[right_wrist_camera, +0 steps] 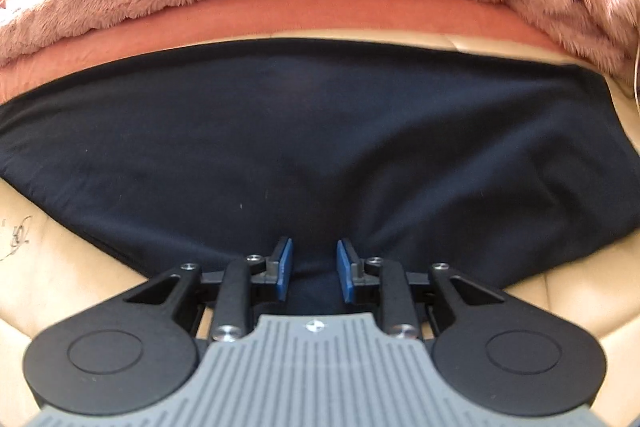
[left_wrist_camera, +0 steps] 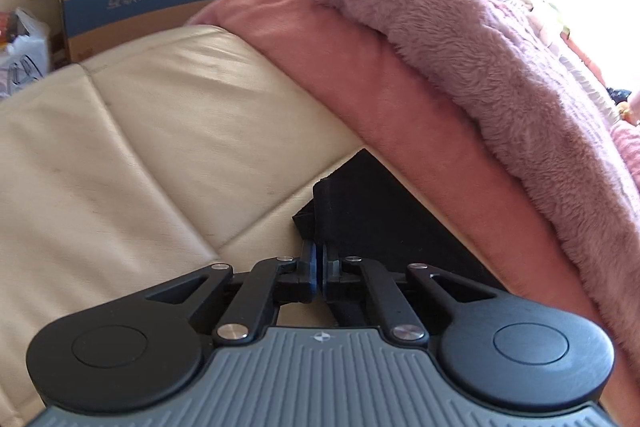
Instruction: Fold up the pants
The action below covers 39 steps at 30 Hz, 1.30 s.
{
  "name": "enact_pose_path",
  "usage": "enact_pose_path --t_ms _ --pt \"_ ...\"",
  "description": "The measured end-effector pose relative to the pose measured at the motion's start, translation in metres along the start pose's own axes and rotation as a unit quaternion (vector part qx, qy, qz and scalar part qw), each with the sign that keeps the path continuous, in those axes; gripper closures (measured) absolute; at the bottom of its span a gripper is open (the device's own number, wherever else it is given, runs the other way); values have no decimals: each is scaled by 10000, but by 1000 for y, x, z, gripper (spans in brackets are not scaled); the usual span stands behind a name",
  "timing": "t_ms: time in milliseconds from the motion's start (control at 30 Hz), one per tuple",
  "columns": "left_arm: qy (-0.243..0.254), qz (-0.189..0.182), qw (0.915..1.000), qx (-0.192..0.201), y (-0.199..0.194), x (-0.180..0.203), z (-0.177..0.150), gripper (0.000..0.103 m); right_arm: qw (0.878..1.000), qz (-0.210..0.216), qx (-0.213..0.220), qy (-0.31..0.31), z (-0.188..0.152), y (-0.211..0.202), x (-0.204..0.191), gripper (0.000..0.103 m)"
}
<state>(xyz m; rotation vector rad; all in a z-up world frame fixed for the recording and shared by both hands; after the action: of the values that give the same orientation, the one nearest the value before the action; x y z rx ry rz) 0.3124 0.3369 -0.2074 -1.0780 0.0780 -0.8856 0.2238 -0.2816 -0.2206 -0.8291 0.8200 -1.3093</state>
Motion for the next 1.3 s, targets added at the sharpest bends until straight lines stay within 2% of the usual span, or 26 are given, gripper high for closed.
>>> enact_pose_path --t_ms 200,300,433,533,700,800,867,967,1033,1067,1100,1200,1300 --pt "192 559 9982 33 -18 -36 4 101 9976 453 -251 -452 -24 -22 -33 83" --pt "454 723 9963 22 -20 -38 5 101 9980 566 57 -261 -13 -33 -24 88" --pt "716 864 9937 10 -13 -33 4 101 9988 30 480 79 25 -25 29 88" --pt "748 956 9926 39 -10 -31 3 101 9962 -258 657 504 60 -5 80 93" --pt "760 985 9922 60 -8 -31 4 100 9894 -846 700 951 94 30 153 93" --pt "736 979 9924 73 -8 -31 4 100 9830 -1030 772 1306 103 39 195 103" --pt "718 963 9927 105 -9 -33 3 100 9807 -852 803 1569 104 43 211 103" --pt "651 868 9939 200 -12 -34 3 100 9817 -967 760 1454 106 42 207 103" --pt "491 671 9961 300 -19 -35 5 101 9836 -982 794 1291 103 30 196 103" --pt "438 533 9969 382 -26 -33 6 101 9839 -925 866 1259 102 24 188 98" --pt "455 383 9970 492 -34 -29 7 101 9850 -849 910 1196 102 18 177 98" --pt "713 -49 9941 818 -67 -8 7 101 9896 -559 923 955 91 -5 138 98" --pt "1151 -486 9854 1155 -107 23 -1 101 9928 -163 907 760 72 -24 92 97"
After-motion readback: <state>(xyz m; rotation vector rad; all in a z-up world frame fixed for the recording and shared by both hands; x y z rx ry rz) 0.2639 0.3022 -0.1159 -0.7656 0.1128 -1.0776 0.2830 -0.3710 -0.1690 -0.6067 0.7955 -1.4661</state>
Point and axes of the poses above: each gripper's, at about its wrist camera, not at the fingertips, and y roughly the way its jaws point, x to its right, z to its top, the point moved 6 cm from there along y, roughly the way its jaws point, and after that the axes turned 3 degrees about -y, right-handed, at the moved point
